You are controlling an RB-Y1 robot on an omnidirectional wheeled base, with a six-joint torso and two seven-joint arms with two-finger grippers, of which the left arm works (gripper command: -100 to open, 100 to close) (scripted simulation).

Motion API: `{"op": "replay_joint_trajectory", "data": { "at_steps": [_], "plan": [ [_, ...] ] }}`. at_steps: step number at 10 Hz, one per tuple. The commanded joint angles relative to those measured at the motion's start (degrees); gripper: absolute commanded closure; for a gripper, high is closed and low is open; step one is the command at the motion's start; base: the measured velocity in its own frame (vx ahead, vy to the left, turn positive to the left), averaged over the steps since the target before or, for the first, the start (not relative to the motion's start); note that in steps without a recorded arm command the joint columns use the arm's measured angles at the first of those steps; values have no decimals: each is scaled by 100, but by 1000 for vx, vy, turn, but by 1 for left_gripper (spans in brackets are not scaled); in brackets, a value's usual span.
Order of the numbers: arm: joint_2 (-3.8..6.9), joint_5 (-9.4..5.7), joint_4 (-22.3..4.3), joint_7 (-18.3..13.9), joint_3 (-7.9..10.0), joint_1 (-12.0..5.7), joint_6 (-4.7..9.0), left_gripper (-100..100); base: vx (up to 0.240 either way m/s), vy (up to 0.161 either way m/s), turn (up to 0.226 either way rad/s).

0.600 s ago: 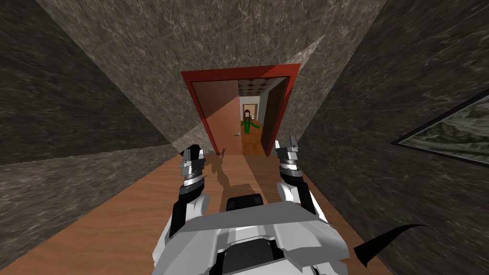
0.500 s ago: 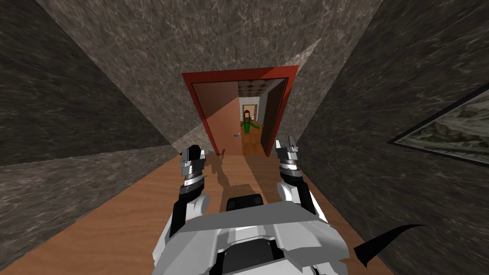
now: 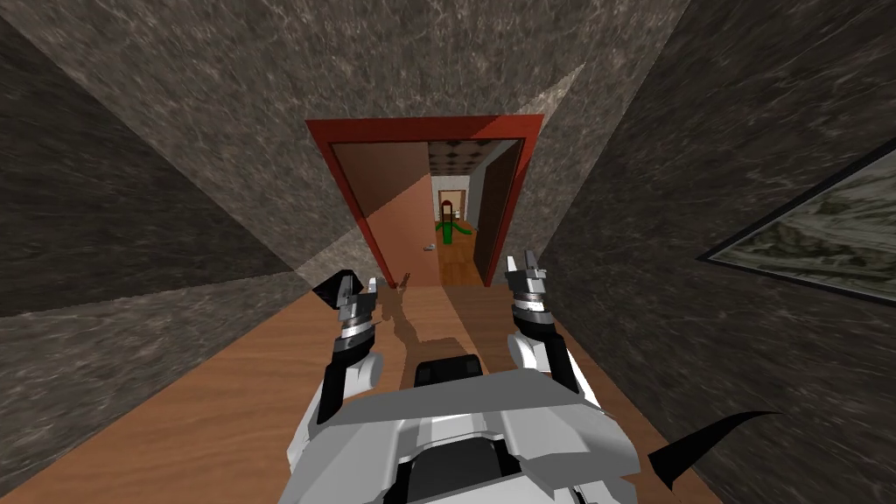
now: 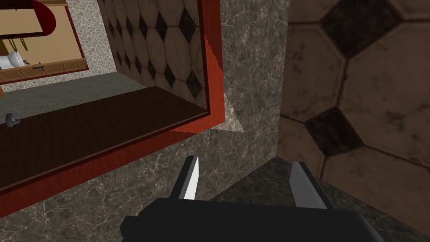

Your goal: Push the door open

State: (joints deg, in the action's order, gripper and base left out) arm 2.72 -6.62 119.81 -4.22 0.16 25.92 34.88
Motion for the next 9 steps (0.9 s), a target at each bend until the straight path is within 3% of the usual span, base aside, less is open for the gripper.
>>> {"op": "replay_joint_trajectory", "data": {
  "at_steps": [1,9],
  "plan": [
    [24,9,-215,12,75,-89,43,-100,72,5,-93],
    [145,57,-1286,69,513,-517,186,-100,78,12,-107]
  ]
}}
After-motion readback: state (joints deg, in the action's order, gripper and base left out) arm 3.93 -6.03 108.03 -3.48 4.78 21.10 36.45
